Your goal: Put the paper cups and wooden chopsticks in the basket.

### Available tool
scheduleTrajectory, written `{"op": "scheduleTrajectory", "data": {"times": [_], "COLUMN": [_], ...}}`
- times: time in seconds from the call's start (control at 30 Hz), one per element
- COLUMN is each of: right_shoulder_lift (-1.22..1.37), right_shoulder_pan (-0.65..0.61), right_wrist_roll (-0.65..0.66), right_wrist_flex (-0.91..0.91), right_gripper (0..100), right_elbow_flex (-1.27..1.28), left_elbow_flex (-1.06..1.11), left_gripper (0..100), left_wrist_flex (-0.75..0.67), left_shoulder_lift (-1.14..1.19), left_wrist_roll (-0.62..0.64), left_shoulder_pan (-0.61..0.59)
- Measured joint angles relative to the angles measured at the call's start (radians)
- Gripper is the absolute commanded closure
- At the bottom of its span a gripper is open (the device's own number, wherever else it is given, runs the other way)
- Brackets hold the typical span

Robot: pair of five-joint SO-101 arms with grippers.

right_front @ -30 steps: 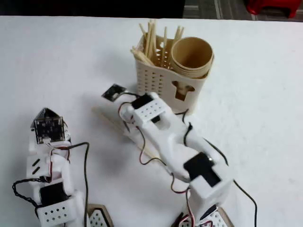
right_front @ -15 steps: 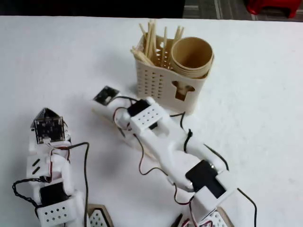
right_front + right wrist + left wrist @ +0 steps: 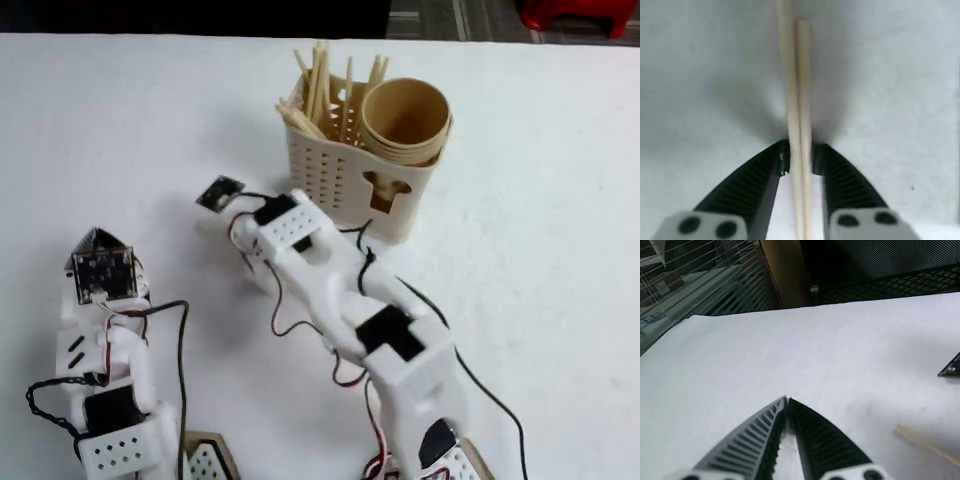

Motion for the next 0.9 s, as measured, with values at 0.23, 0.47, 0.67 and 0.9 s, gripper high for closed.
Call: {"op": "scheduleTrajectory", "data": {"times": [0.23,0.47,0.67,0.9], "right_shoulder_lift": [-0.051,-0.334,-0.609,-0.638], "right_shoulder_pan": [0.034,0.068,0.063,0.054], "right_wrist_roll": [0.002,0.003,0.003,0.002], "right_wrist_flex": [0.017,-0.064,-0.164,-0.224], "right_gripper": [98.1,98.1,98.1,89.9], "right_elbow_flex": [0.026,0.272,0.473,0.511], "left_elbow_flex": [0.0,0.0,0.0,0.0], "left_gripper": [97,97,97,97], "left_wrist_flex": [0.0,0.0,0.0,0.0], "left_shoulder_lift": [0.0,0.0,0.0,0.0], "left_wrist_roll": [0.0,0.0,0.0,0.0], "left_shoulder_pan": [0.0,0.002,0.002,0.002]}}
